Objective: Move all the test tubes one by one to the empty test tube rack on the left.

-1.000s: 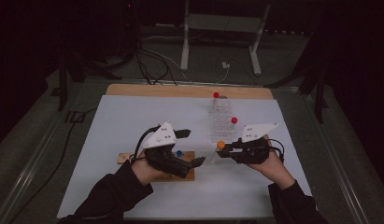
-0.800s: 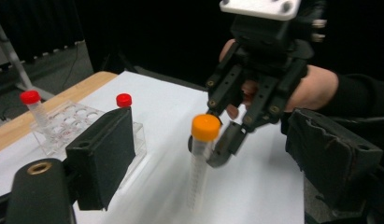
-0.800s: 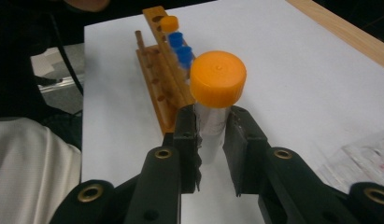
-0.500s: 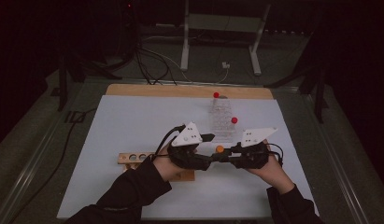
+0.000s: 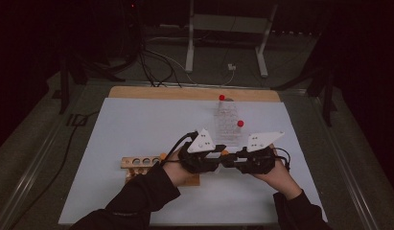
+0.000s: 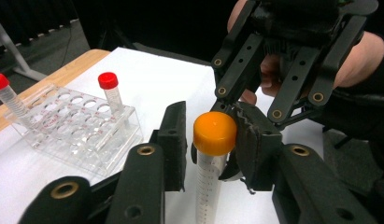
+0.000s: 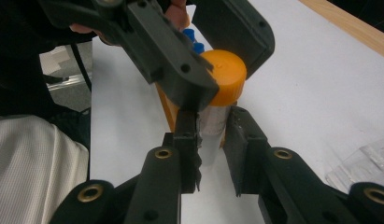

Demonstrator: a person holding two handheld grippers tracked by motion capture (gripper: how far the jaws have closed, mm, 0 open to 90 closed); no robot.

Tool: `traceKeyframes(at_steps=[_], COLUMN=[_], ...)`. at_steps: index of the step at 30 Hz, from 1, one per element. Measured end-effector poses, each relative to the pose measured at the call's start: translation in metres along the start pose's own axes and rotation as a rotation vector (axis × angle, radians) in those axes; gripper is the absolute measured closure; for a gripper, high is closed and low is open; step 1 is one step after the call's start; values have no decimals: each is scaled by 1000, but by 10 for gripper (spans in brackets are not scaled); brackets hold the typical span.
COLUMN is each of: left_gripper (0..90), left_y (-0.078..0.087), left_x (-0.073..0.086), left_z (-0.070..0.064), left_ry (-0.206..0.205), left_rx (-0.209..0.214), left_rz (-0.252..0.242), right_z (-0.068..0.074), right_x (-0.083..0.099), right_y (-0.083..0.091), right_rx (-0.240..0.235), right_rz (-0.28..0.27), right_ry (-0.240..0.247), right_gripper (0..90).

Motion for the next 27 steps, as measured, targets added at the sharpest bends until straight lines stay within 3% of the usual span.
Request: traceKeyframes(at_steps=[11, 17, 22, 27], left_gripper=[720, 721, 721, 721], left_y=[4, 25, 52, 80], left_x=[-3, -12, -18, -18], left_z=[0, 6, 13, 24], left_ry=[-25, -4, -7, 2], left_rx=[-6, 12, -15, -70], left_rz=[-19, -73, -116, -143], right_z=[0, 0, -1, -1], right_x=[0, 2, 5, 6], right_y=[2, 5, 8, 10], right_rx=[-1, 8, 32, 42], right_rz=[-15, -40, -55, -71], right_ry=[-1, -21, -54, -76], right_gripper=[735, 600, 451, 300])
Point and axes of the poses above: each handheld gripper's, and its own axes: y roughly backward along the jaws, x roughly out of its underside, z roughly to its left, the point moved 3 cm from there along -y, roughly forward along the jaws, and after that the axes turned 14 degrees about z, right-handed, at the moved point
